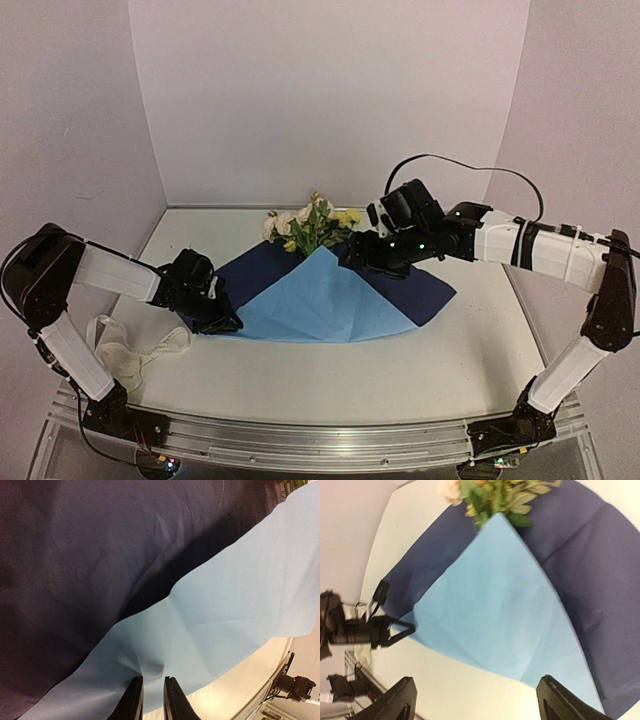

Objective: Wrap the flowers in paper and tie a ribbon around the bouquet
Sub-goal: Fold the bottom corner of the flattened wrapping paper at the center of the board, then pick up the one-fourth-folded wrapping paper from the center of the board.

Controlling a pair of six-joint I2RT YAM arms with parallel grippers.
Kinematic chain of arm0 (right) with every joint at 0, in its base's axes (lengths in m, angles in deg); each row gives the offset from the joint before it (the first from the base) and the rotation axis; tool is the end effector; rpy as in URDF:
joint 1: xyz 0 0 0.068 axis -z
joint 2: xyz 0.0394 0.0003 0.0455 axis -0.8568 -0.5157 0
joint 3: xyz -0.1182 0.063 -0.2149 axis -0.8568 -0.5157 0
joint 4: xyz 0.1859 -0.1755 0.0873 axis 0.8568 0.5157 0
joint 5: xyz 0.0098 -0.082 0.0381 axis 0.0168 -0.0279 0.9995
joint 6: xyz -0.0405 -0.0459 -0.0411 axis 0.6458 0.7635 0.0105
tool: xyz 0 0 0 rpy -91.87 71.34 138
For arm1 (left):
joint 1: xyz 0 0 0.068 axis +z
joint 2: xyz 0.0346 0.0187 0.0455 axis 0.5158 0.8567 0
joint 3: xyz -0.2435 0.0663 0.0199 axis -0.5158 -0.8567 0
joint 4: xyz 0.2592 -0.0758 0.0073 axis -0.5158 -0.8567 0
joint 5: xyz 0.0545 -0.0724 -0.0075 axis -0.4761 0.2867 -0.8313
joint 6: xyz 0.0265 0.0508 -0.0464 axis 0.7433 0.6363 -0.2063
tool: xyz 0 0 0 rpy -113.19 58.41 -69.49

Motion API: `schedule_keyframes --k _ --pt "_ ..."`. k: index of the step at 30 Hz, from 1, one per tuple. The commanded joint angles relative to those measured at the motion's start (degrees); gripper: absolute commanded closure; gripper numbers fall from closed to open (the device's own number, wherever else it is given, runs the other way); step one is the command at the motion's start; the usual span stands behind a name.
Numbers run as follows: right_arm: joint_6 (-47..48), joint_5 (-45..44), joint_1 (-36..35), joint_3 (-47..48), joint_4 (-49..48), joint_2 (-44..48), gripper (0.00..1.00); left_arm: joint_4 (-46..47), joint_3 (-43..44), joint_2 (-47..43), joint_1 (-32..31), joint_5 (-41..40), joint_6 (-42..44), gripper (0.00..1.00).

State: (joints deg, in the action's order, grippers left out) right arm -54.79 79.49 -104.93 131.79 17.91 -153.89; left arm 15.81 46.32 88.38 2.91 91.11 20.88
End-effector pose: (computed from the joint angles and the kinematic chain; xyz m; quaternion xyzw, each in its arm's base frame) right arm 0.2649 0.2867 0.2552 -0.0932 0.9065 0.3205 0.2587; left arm 0.2506 -0.1614 0.0740 -0.0502 0.9468 -0.3013 0.1014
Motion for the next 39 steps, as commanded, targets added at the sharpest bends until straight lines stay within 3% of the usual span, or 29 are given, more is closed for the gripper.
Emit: schedule_keyframes --k 1,5,9,15,21,24,29,34,39 --pt "4.1 0.4 -3.9 4.2 7.0 -5.1 0.32 -8.9 -0.6 0.2 1.1 -3.3 1.5 0.84" --pt "1.8 0.3 -4.8 2.6 7.6 -7.8 0.40 -9.8 -0.4 -0.1 1.6 -2.7 2.0 0.84" --pt "-1.3 -3.7 -4.5 -2.5 8.0 -5.3 0.39 -11.3 1.7 -1.4 1.6 -1.5 3.1 0.82" --pt "-10.8 -5.5 -4.8 -13.1 7.3 3.8 0.21 -13.2 7.5 -2.6 1.5 1.4 4.5 0.73" --pt "-20.5 -7.1 -5.4 -26.7 -2.5 10.2 0.06 -15.6 13.2 -2.3 0.8 3.5 5.7 0.71" --pt "-22.6 -7.8 -5.4 -30.1 -6.2 10.8 0.03 -16.3 16.2 -1.8 -0.7 3.9 5.8 0.71" --pt "-25.7 -12.2 -5.2 -36.9 -17.3 9.9 0.06 -16.1 21.9 1.4 -5.1 4.3 6.0 0.71" --pt "-25.9 -16.6 -4.1 -44.6 -37.2 7.5 0.15 -13.8 27.9 7.5 -10.1 6.0 6.0 0.71" --pt "-25.2 -17.6 -4.1 -46.1 -45.4 5.0 0.22 -10.3 34.4 15.0 -13.4 8.7 5.5 0.72"
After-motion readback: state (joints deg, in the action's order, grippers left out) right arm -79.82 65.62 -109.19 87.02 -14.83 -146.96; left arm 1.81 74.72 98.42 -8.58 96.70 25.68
